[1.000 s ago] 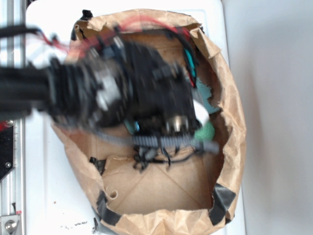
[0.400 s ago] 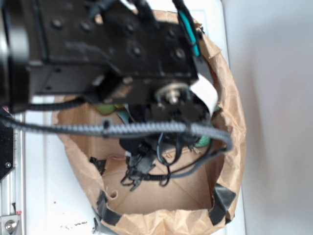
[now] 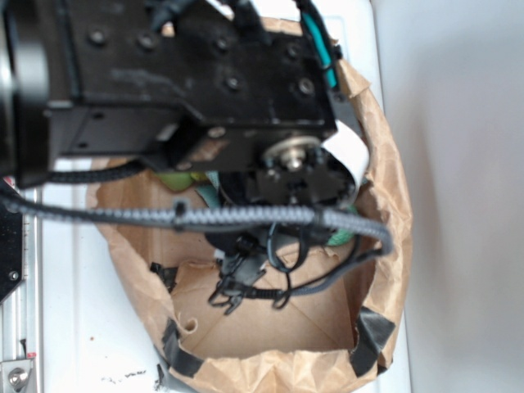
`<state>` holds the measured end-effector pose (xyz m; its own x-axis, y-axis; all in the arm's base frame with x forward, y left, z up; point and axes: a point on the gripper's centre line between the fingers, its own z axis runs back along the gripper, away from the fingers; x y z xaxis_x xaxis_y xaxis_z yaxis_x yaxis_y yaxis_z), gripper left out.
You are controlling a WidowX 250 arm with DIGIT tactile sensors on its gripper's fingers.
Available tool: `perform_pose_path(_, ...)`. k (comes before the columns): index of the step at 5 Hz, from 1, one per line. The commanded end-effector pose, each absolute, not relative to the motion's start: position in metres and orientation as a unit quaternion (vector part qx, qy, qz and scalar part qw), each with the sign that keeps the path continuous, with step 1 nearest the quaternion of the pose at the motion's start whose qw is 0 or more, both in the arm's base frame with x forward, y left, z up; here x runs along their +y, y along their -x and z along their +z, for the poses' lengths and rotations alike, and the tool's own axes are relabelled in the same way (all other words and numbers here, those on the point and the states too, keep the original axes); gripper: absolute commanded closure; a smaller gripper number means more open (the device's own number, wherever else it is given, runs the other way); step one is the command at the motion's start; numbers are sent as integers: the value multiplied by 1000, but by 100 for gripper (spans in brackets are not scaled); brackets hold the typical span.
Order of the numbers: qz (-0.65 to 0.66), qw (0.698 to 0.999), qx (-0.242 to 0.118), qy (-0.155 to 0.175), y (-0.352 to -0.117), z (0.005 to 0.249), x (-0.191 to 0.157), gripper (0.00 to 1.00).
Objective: Grab the blue cloth.
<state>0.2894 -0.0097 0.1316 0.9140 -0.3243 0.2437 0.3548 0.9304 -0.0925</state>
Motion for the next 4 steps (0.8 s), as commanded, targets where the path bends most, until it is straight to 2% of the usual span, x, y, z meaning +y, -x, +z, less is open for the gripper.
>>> perform_pose_path(1,-202,967,-140,72,-305,122,-2,0)
perform_pose_path(2,-179,974,-124,67,-317,111,13,0)
perform_pose_path(4,-153,980,-121,39,-317,107,37,0)
